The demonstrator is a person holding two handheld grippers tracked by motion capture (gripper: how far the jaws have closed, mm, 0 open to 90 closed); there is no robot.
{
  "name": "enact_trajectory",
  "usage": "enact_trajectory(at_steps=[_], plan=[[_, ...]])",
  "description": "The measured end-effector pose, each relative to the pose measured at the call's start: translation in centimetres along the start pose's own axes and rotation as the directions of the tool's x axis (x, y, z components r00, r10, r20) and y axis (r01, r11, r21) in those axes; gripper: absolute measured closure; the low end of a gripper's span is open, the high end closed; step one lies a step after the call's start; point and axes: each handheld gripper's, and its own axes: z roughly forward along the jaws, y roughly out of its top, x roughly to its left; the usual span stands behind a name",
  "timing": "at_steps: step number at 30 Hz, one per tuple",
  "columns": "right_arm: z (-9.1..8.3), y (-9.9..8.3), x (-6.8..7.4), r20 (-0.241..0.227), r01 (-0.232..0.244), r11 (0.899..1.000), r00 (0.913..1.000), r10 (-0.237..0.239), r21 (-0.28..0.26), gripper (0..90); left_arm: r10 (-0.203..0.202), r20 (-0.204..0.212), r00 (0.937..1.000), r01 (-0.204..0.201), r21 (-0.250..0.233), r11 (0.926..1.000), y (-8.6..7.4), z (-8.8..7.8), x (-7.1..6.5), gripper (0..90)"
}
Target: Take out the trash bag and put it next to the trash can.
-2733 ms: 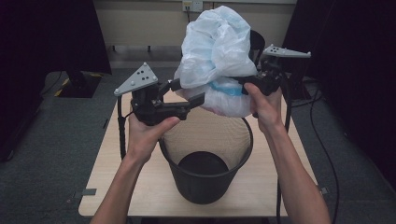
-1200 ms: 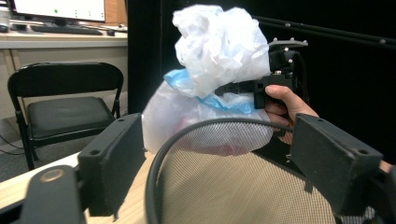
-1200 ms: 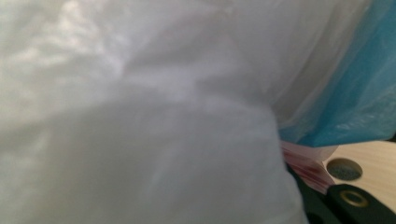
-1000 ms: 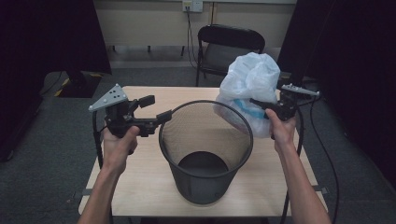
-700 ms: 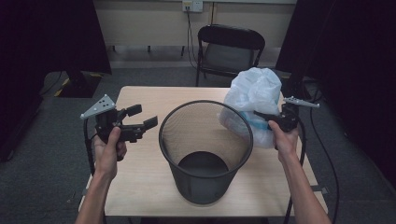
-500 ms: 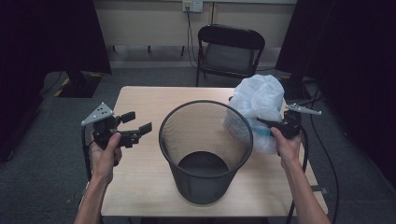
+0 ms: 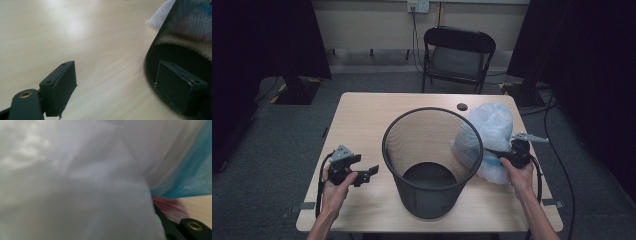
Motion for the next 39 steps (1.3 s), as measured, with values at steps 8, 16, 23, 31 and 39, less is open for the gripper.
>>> enact_trajectory(at_steps=[8, 16, 23, 31, 39], plan=[[1.4, -1.3, 0.2, 0.02, 0.011, 0.998, 0.9997, -0.012, 0.056, 79.8, 0.045, -0.035, 0.9984, -0.04, 0.119, 0.9921, -2.9, 1.3, -0.6, 16.2], [3.4, -0.9, -0.5, 0.046, -0.009, 0.999, 0.9989, 0.007, 0.048, 72.7, 0.015, -0.073, 0.9972, -0.003, 0.157, 0.9877, -4.0, 2.7, -0.5, 16.2], [5.9, 0.8, -0.7, 0.048, -0.051, 0.998, 0.9976, 0.049, 0.037, 68.2, 0.042, -0.111, 0.9929, -0.028, 0.131, 0.991, -4.3, 3.0, -1.0, 14.9], [7.2, 2.3, -0.8, 0.053, -0.078, 0.997, 0.9957, 0.076, 0.027, 55.3, 0.072, -0.128, 0.9891, -0.054, 0.142, 0.9884, -4.3, 3.4, -1.3, 12.5], [5.9, 3.1, 0.3, 0.048, -0.057, 0.998, 0.9973, 0.056, 0.008, 29.1, 0.072, -0.134, 0.9884, -0.053, 0.145, 0.988, -4.2, 3.5, -1.3, 11.5]])
